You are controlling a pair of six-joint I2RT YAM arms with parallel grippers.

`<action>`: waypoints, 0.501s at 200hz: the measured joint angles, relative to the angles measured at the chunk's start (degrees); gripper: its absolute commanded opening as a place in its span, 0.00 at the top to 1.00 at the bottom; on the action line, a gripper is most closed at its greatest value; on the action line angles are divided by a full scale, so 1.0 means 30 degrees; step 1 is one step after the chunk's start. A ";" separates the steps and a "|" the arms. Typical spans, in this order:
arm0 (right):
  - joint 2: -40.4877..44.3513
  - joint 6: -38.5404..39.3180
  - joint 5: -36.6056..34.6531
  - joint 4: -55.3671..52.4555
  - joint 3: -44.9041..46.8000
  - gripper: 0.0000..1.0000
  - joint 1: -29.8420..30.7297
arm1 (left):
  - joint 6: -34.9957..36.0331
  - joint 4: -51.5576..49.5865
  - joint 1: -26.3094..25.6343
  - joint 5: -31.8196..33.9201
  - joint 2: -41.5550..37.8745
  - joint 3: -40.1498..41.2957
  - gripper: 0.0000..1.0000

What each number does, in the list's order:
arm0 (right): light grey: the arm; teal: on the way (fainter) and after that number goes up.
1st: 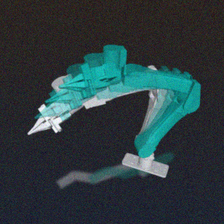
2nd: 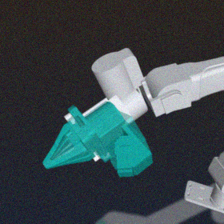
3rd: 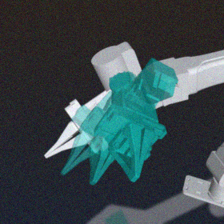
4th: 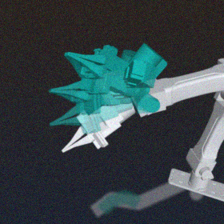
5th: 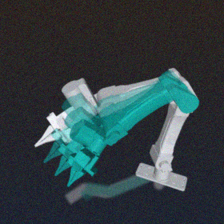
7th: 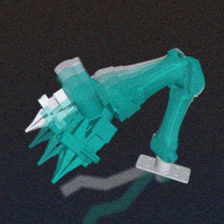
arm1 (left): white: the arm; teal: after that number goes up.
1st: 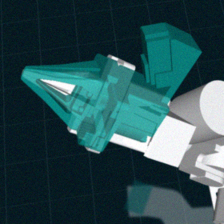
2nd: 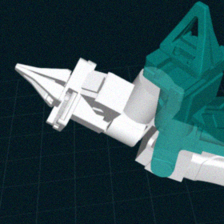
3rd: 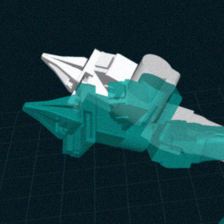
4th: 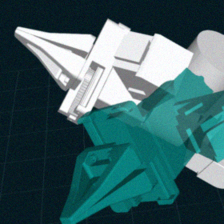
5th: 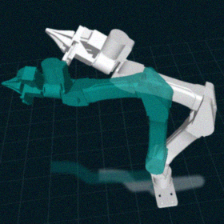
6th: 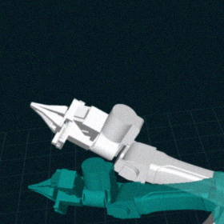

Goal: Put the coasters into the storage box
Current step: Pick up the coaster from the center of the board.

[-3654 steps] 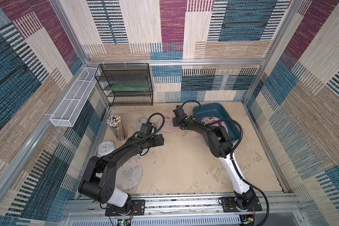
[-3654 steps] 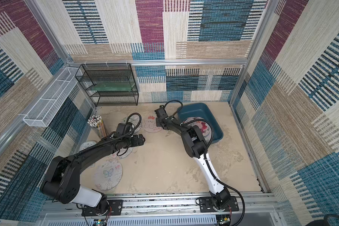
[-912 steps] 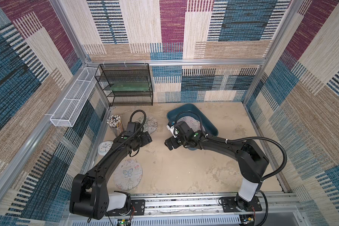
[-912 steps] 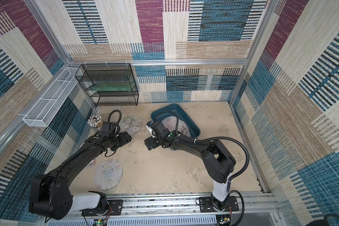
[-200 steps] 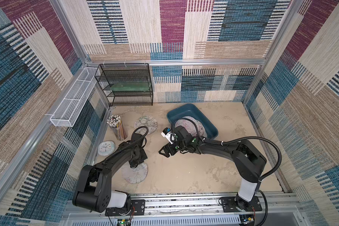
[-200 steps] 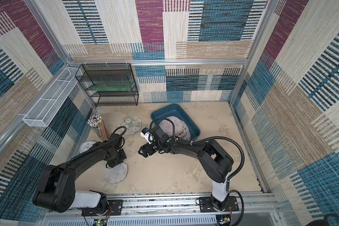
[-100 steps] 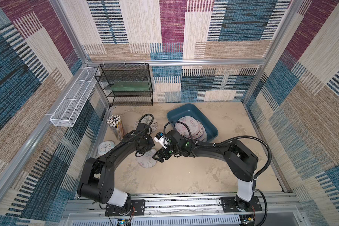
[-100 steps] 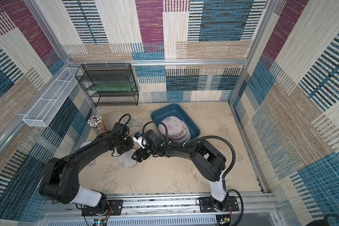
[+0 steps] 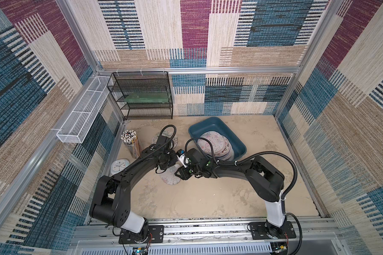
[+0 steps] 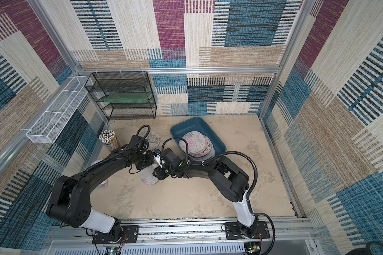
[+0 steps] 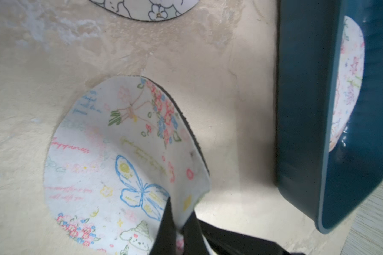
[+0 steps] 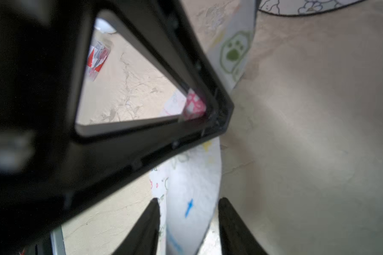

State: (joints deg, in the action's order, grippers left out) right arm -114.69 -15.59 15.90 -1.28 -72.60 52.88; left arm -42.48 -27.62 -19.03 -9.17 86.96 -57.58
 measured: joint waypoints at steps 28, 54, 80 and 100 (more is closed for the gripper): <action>-0.0051 -0.0277 0.0073 0.0189 0.0000 0.87 -0.0095 | -0.0036 0.0211 0.0000 -0.0066 -0.0007 -0.0022 1.00; 0.0073 -0.0648 0.0189 0.0372 0.0204 1.00 -0.0430 | -0.0036 0.0401 -0.0044 -0.0080 -0.0109 -0.0022 0.79; 0.0401 -0.0772 0.0160 0.0007 0.0219 1.00 -0.0969 | -0.0051 0.1217 -0.0073 -0.0066 -0.0845 0.0678 0.45; 0.0627 -0.0772 0.0029 -0.0357 0.0160 1.00 -0.1392 | -0.0087 0.1552 -0.0073 -0.0015 -0.1494 0.1297 0.34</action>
State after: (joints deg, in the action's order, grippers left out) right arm -112.81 -17.91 15.99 -2.35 -72.12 48.71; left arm -42.74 -22.96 -19.25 -9.21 82.48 -53.69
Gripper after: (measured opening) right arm 0.080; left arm 0.621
